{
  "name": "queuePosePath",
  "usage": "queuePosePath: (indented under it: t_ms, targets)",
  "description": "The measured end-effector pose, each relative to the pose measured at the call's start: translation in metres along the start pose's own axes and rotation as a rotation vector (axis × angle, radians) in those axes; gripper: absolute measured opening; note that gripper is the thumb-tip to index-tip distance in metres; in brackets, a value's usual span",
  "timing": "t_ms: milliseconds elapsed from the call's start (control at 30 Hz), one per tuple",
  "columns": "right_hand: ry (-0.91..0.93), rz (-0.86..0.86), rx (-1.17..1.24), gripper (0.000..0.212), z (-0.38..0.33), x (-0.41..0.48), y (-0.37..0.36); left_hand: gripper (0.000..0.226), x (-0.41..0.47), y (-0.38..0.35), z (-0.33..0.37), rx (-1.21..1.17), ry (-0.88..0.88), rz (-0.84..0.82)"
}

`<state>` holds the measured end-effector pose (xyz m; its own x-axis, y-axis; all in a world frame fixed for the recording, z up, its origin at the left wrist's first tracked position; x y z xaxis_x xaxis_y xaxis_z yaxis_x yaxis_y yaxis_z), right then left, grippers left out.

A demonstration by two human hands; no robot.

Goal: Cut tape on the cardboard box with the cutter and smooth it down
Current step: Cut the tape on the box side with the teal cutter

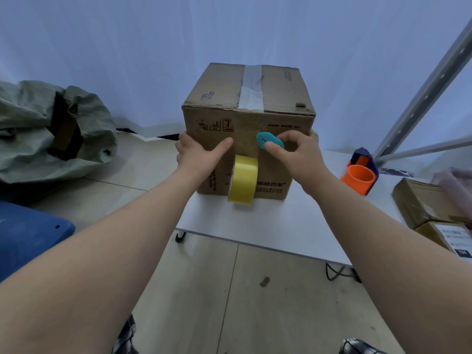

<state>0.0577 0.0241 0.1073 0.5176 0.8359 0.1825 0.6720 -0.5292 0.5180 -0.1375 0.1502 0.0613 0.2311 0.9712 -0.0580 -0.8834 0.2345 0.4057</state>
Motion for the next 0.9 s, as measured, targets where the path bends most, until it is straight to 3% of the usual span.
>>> queuePosePath:
  t_ms: [67,167,200,267,333,400,500,633,733,900]
  targets:
    - [-0.004,-0.017,-0.058,0.021,0.001,-0.004,0.007,0.098,-0.006,0.005,0.005,0.041,-0.041,0.015]
    - [0.015,0.048,-0.242,0.021,-0.001,-0.009,0.019,0.072,-0.027,0.039,0.032,0.102,-0.262,0.353]
    - [0.050,0.096,-0.298,0.022,-0.006,-0.011,0.024,0.060,-0.035,0.042,0.043,0.079,-0.361,0.395]
    - [0.154,0.198,-0.385,0.024,-0.019,-0.017,0.030,0.040,-0.040,0.027,0.056,0.040,-0.490,0.252]
    - [0.251,0.278,-0.472,0.026,-0.032,-0.022,0.035,0.032,-0.039,0.002,0.053,0.041,-0.458,0.042]
    - [0.325,0.302,-0.521,0.026,-0.041,-0.023,0.034,0.031,-0.032,-0.012,0.040,-0.006,-0.326,-0.041]
    - [0.452,0.256,-0.545,0.023,-0.053,-0.024,0.021,0.037,-0.020,-0.012,0.026,-0.056,-0.174,0.004]
    - [0.601,0.172,-0.722,0.019,-0.054,-0.024,-0.007,0.059,-0.016,-0.014,0.041,0.114,-0.245,0.041]
    - [0.549,0.168,-0.753,0.020,-0.043,-0.016,-0.009,0.073,-0.015,-0.018,0.053,0.214,-0.303,0.064]
    - [0.538,0.191,-0.758,0.025,-0.041,-0.011,-0.004,0.073,-0.008,-0.022,0.051,0.296,-0.288,0.058]
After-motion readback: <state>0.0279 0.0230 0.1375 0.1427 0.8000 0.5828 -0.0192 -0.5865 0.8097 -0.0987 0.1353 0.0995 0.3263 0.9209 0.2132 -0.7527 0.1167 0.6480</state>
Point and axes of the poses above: each hand's wrist, its own x-axis towards the middle knuckle, its own y-axis out of the back of the hand, z = x × y, the point moved 9 cm from there along x, towards the middle knuckle, and after that the axes turned 2 degrees about -z, right-handed, at the moved point
